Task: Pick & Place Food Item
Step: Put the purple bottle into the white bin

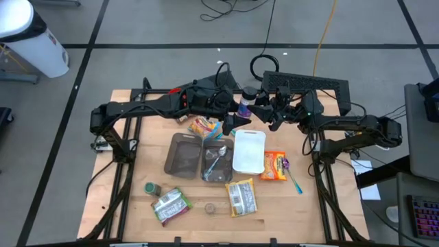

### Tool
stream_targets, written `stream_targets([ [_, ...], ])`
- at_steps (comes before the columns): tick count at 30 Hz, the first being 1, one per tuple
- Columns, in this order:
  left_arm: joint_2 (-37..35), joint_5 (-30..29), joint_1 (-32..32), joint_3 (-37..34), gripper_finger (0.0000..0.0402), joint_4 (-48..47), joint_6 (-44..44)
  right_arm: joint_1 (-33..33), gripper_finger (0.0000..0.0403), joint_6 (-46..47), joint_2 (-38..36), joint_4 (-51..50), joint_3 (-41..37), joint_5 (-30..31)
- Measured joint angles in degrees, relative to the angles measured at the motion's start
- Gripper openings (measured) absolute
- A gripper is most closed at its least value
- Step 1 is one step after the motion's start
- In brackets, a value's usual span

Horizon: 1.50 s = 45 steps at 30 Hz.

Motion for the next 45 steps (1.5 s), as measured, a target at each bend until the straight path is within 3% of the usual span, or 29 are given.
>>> stream_targets([
  [8,0.0,-0.3,0.0,0.02,0.0289,-0.02,-0.39,0.0,0.0194,0.0,0.0,-0.13,0.0,0.0],
  [17,0.0,0.12,-0.03,0.04,0.0208,0.02,-0.21,0.0,0.0194,0.0,0.0,-0.28,0.0,0.04],
  [33,0.0,0.35,0.0,0.04,0.0208,-0.02,0.24,0.0,0.0198,-0.07,0.0,-0.2,0.0,0.0],
  [45,0.0,0.29,0.0,0.04,0.0208,-1.36,1.64,-0.1,0.0255,1.73,0.0,-0.11,0.0,1.16],
])
